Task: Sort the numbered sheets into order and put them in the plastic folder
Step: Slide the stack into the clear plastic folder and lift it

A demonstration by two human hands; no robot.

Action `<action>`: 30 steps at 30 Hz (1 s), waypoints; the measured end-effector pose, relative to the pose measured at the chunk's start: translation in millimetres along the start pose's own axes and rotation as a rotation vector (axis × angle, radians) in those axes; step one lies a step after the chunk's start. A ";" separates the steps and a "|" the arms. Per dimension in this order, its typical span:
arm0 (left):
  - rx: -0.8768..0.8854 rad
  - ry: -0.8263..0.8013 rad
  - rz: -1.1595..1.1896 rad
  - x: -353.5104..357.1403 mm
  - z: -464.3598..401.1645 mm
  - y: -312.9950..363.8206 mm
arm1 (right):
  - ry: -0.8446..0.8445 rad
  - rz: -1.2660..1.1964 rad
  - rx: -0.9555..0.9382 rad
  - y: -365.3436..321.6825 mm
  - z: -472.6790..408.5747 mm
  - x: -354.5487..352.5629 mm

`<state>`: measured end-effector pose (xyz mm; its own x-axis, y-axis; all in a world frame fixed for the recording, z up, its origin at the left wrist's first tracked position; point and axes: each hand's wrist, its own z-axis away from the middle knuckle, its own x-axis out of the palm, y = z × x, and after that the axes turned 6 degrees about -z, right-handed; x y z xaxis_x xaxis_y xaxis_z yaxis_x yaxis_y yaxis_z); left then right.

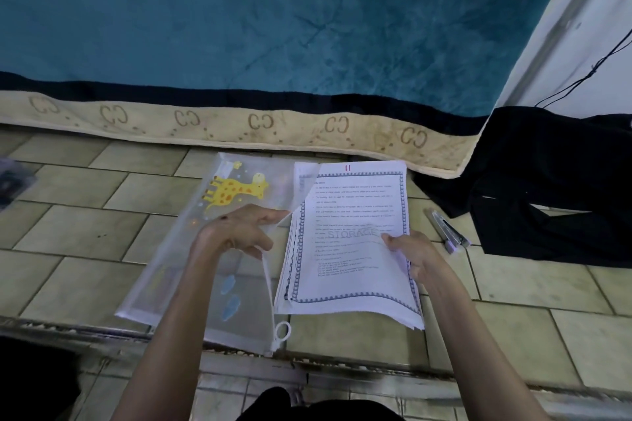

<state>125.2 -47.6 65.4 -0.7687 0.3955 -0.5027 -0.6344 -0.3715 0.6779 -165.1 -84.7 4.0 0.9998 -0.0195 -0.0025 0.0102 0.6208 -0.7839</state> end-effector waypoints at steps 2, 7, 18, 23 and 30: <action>-0.004 0.008 -0.014 2.2 -1.0 -1.8 | 0.003 -0.054 -0.029 4.3 5.7 6.3; -0.036 0.031 -0.064 6.4 -7.7 2.3 | 0.085 -0.056 -0.138 11.6 17.7 21.9; -0.059 -0.038 -0.095 -6.1 -11.5 8.1 | 0.167 0.085 -0.369 11.2 17.1 28.6; -0.112 0.040 -0.209 17.6 -21.4 13.2 | 0.244 0.162 -0.480 24.2 23.5 40.1; -0.129 0.095 -0.119 14.6 -22.4 11.2 | 0.199 0.133 -0.464 28.0 25.6 44.0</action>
<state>105.0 -64.8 53.6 -0.6881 0.3641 -0.6276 -0.7216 -0.4339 0.5395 -120.4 -48.1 -2.2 0.9689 -0.1411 -0.2032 -0.1701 0.2164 -0.9614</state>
